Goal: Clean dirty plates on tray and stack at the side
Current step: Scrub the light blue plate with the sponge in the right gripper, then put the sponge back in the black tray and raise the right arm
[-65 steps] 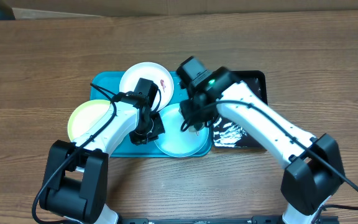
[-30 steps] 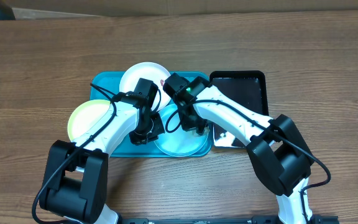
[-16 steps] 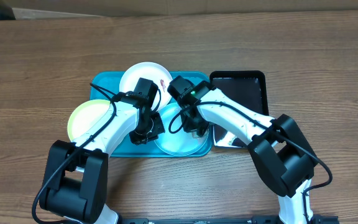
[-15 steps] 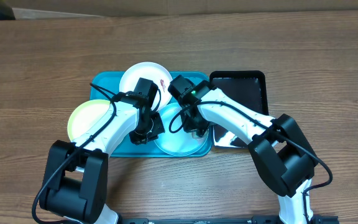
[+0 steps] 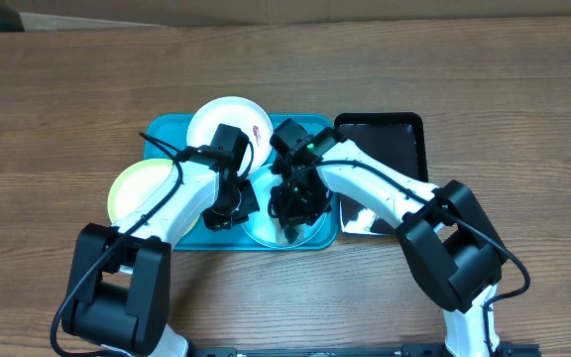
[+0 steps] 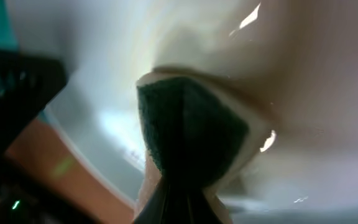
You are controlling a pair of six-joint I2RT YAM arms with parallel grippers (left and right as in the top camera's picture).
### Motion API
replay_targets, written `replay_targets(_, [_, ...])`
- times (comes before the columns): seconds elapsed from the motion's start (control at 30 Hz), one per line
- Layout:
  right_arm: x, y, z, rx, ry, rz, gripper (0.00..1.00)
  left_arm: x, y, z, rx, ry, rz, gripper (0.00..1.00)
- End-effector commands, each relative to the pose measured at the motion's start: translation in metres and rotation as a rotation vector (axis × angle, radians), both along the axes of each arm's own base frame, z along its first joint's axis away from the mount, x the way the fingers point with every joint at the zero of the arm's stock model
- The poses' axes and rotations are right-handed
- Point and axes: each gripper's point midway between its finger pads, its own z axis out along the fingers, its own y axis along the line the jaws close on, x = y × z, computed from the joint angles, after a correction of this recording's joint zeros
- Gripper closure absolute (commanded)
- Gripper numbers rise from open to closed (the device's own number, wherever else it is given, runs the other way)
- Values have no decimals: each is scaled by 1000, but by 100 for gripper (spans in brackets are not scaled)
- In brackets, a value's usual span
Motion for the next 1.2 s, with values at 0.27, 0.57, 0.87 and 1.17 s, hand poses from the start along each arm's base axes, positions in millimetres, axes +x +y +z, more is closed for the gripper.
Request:
replay_targets(0.27, [84, -53, 134, 188, -240, -139, 96, -5, -5, -2, -20, 21, -3, 96])
replay_targets(0.57, [127, -199, 105, -205, -326, -404, 96, -8, -4, -2, -16, 31, -4, 82])
replay_targets(0.87, [135, -216, 39, -212, -360, -450, 96, -8, -4, -2, -16, 32, -8, 83])
replay_targets(1.17, [126, -226, 1, -258, -375, -453, 96, -9, -5, -2, -13, 33, -16, 78])
